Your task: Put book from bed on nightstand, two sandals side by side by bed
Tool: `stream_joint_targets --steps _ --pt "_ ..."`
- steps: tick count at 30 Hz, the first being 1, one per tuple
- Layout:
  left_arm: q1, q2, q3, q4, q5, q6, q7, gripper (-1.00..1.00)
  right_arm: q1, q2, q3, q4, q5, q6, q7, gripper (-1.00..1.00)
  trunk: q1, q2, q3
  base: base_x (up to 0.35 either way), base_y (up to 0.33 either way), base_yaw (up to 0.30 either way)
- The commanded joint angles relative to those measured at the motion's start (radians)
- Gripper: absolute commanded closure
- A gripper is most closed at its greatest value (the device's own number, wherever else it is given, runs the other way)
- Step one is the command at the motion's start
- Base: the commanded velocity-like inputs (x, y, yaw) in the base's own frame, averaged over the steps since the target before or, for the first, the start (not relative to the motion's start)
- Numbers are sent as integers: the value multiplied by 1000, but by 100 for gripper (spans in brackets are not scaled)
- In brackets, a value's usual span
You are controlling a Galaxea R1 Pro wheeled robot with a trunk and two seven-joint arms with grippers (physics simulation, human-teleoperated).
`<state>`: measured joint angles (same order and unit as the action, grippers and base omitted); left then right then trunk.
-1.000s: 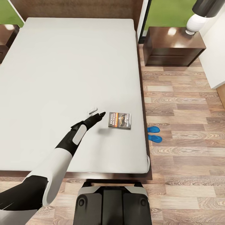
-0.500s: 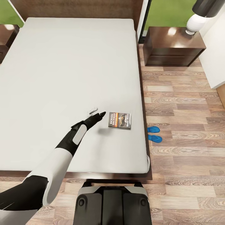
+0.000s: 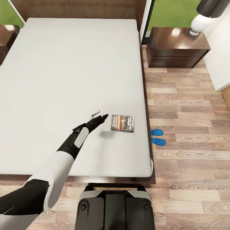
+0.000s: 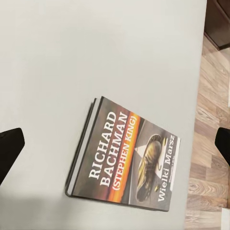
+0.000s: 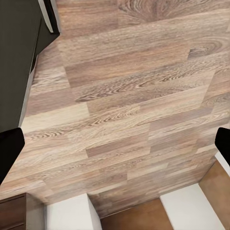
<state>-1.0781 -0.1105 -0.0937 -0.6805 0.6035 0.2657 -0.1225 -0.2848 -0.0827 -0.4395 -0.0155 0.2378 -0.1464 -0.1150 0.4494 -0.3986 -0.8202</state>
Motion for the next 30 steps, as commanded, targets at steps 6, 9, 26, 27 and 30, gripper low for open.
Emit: stream_joint_targets --steps 6,9,26,27,30 --pt "0 -2 0 -1 7 4 0 -100 -1 0 -8 2 10 -4 -3 -100 1 -1 -1 0 0 0" --pt "0 -2 -1 -1 7 4 0 -100 -1 0 -8 2 10 -4 -3 -100 1 -1 -1 0 0 0" --pt "0 -3 -12 0 7 -2 0 -100 -1 0 -8 2 11 -4 -3 -100 1 -1 -1 0 0 0" --pt "0 -3 -12 0 7 -2 0 -100 -1 0 -8 2 11 -4 -3 -100 1 -1 -1 0 0 0" --pt "0 -4 -12 1 7 -4 0 -100 -1 0 -8 2 11 -4 -3 -100 1 -1 -1 0 0 0"
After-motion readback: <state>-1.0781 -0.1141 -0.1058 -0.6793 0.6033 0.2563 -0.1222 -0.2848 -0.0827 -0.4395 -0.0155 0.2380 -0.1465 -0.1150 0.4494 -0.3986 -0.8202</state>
